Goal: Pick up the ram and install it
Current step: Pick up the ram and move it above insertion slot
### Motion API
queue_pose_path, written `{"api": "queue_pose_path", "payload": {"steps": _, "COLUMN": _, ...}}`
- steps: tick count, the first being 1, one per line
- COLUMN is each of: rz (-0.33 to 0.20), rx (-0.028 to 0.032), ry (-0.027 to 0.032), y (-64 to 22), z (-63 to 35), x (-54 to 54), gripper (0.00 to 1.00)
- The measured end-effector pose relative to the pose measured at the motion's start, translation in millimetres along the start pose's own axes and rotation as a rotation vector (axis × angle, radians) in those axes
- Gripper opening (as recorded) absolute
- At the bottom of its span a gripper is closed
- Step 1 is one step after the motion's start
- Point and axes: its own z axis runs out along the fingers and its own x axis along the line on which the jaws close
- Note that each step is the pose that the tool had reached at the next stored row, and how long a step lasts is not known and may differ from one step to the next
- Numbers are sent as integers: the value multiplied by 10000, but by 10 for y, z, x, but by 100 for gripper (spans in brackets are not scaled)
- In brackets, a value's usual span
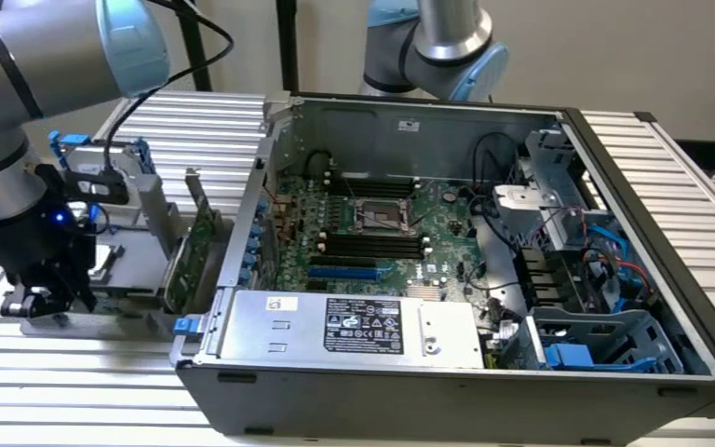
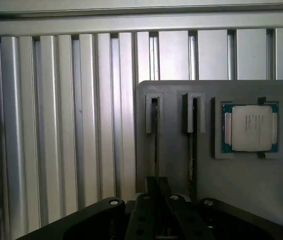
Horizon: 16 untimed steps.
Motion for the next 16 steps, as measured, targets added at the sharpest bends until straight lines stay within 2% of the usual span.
{"api": "queue_pose_path", "payload": {"steps": 8, "rz": -43, "rx": -2, "ry": -20, "y": 3, "z": -363, "x": 3, "gripper": 0}}
{"api": "queue_pose_path", "payload": {"steps": 16, "rz": -217, "rx": -4, "ry": -111, "y": -79, "z": -725, "x": 1, "gripper": 0}}
